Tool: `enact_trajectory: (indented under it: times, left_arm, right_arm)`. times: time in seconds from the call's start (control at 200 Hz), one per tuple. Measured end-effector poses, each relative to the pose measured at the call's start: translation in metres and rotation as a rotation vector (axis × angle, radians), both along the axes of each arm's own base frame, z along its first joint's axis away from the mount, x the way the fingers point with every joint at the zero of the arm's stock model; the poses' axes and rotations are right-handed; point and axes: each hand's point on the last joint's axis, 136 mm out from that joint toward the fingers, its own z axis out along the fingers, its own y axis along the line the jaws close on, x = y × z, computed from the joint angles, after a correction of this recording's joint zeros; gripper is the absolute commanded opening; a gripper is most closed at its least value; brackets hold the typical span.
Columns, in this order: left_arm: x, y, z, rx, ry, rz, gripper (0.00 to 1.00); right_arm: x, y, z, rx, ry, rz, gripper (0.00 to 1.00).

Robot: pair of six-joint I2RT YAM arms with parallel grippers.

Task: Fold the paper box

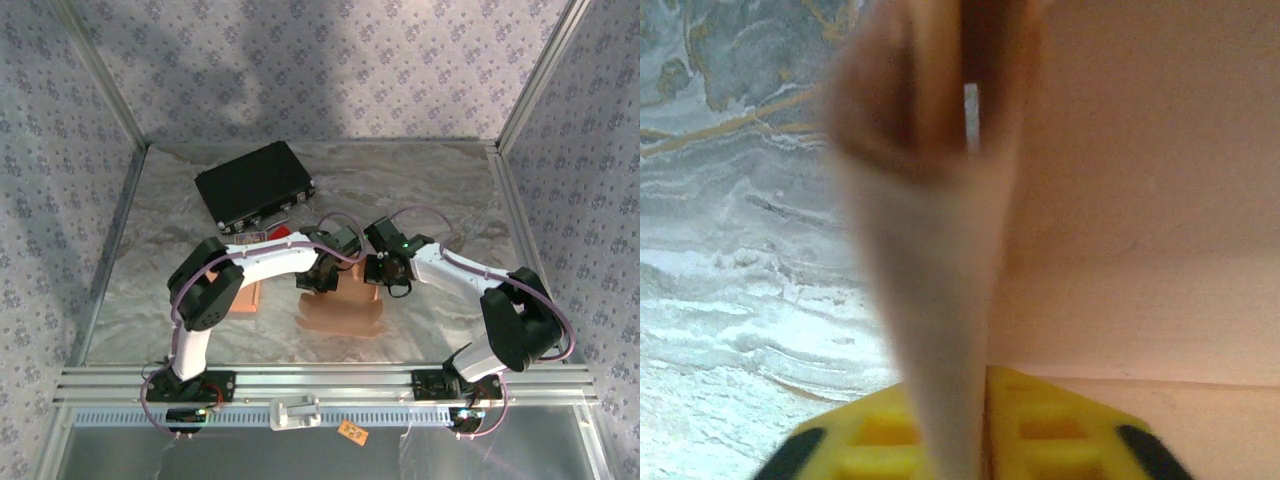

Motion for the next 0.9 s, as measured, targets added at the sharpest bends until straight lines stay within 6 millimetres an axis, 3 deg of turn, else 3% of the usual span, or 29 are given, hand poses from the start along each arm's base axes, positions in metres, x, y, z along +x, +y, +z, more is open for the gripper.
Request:
enact_trajectory:
  times: [0.09,0.23,0.525,0.725,0.904]
  left_arm:
    - [0.004,0.002,0.0,0.0,-0.005,0.002,0.45]
    - [0.007,0.003,0.004,-0.009,-0.009,-0.016,0.51]
    - [0.016,-0.001,0.027,-0.092,-0.042,-0.036,0.53]
    - [0.035,0.002,0.036,-0.127,-0.058,-0.025,0.54]
    - [0.053,0.0,0.068,-0.208,-0.105,0.006,0.54]
  right_arm:
    - [-0.001,-0.001,0.0,-0.005,0.002,-0.001,0.0]
    - [-0.001,-0.001,0.0,-0.006,0.003,-0.002,0.0]
    - [-0.002,0.001,0.0,-0.005,0.002,0.005,0.0]
    - [-0.002,-0.001,-0.001,-0.003,0.008,-0.01,0.0]
    - [-0.001,-0.01,-0.003,-0.003,0.034,-0.064,0.0]
